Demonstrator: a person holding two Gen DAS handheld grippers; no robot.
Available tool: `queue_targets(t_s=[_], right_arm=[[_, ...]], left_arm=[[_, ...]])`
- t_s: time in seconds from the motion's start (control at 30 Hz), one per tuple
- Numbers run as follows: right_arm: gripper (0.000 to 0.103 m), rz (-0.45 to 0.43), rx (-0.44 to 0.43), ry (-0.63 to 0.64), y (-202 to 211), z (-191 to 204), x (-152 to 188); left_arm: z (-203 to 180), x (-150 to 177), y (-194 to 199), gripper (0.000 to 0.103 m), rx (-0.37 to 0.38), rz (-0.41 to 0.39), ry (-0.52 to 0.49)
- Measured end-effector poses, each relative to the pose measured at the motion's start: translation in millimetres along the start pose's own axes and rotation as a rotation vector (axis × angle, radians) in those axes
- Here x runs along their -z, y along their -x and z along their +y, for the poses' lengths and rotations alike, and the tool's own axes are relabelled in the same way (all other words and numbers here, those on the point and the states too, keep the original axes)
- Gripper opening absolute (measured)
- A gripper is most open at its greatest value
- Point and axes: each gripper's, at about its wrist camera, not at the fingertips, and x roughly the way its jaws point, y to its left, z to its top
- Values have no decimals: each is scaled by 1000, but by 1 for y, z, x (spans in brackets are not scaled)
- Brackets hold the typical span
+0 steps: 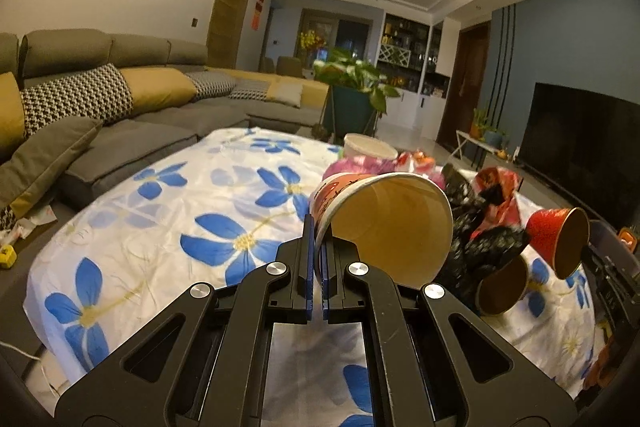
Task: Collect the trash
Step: 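Carry both held cups over the grey bin and open both tools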
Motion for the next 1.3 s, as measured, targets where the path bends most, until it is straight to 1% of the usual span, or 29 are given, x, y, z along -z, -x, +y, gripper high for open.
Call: queue_targets(t_s=[0.1, 0.2, 0.27, 0.37, 0.4, 0.57, 0.67, 0.7, 0.8, 0.9, 1.13, 1.2, 1.3], right_arm=[[3, -21, 3, -8, 8, -4, -4], [3, -46, 12, -17, 18, -8, -8], [3, -66, 25, -23, 25, -14, -11], [3, -101, 68, -32, 36, -27, -18], [3, -109, 80, -37, 38, -32, -21], [3, -161, 192, -61, 52, -70, -34], [3, -186, 258, -69, 58, -93, -39], [3, -192, 279, -70, 59, -100, -40], [3, -202, 337, -88, 60, -125, -41], [3, -199, 396, -105, 59, -151, -39], [3, -189, 493, -134, 58, -199, -33], [3, -185, 505, -144, 56, -208, -31], [3, -179, 527, -159, 55, -221, -28]], left_arm=[[-10, -6, 10, 2, 19, -27, -18], [-27, -13, 14, 2, 54, -37, -36], [-43, -19, 15, 2, 93, -38, -58], [-75, -30, 18, 2, 182, -52, -102], [-91, -34, 18, 2, 225, -55, -118], [-158, -43, 11, 2, 358, -67, -185], [-205, -44, 2, 2, 452, -49, -201], [-217, -44, -1, 2, 469, -47, -206], [-260, -39, -10, 2, 534, -45, -231], [-308, -30, -25, 2, 581, -28, -264], [-378, -7, -56, 2, 661, 45, -286], [-395, 0, -65, 2, 681, 56, -299], [-414, 8, -68, 2, 705, 72, -306]])
